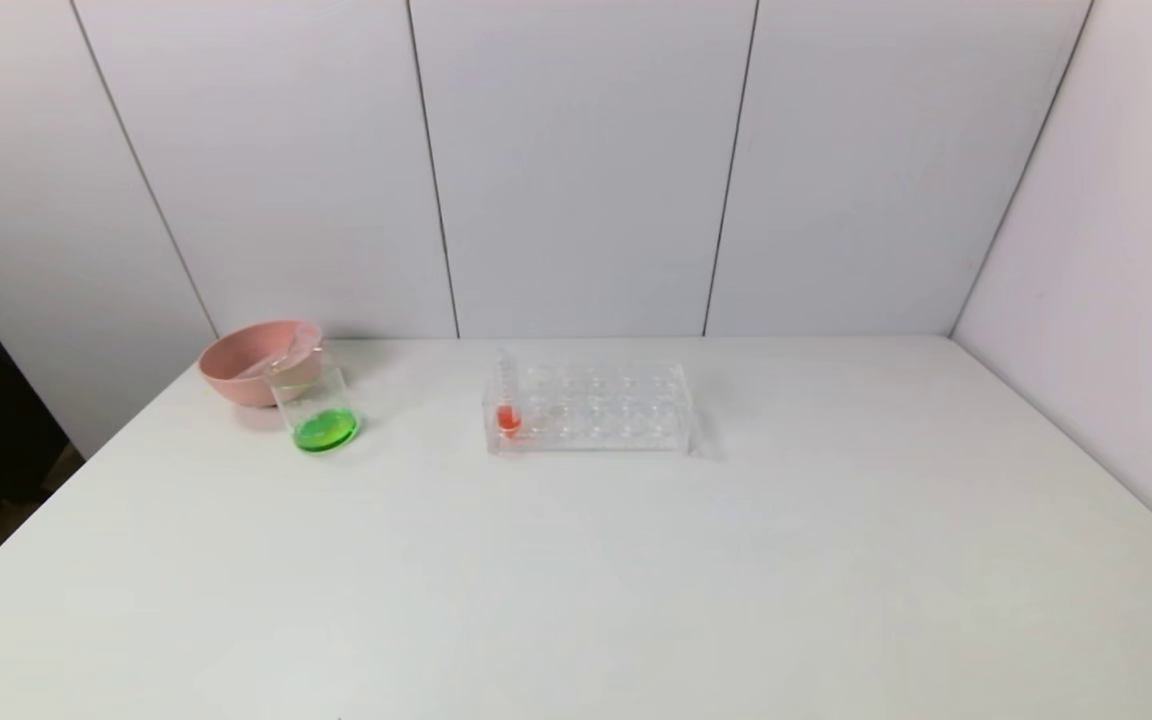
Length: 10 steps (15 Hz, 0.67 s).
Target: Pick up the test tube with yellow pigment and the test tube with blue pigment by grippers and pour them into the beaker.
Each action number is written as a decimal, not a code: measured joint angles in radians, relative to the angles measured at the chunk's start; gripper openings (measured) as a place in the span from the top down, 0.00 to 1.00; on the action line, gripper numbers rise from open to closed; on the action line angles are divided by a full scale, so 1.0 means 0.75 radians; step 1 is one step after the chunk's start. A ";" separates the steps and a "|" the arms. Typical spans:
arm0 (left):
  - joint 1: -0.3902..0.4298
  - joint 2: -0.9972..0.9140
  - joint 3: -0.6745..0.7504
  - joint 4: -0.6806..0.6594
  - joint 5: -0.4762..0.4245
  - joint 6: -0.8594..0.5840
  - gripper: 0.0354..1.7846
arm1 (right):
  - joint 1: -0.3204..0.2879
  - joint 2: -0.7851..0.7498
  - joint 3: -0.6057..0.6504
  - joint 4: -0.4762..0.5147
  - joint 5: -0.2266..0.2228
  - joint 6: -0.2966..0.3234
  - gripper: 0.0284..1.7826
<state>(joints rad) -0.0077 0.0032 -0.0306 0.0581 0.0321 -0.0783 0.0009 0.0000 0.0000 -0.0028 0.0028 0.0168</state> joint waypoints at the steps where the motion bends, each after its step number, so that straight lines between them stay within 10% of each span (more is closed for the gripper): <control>1: 0.000 -0.002 0.001 -0.001 0.001 -0.011 0.01 | 0.000 0.000 0.000 0.000 -0.001 0.001 0.04; 10: 0.000 -0.003 0.002 0.000 0.000 -0.015 0.01 | 0.000 0.000 0.000 0.000 0.000 0.000 0.04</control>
<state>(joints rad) -0.0077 0.0009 -0.0291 0.0581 0.0321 -0.0894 0.0009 0.0000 0.0000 -0.0028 0.0028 0.0168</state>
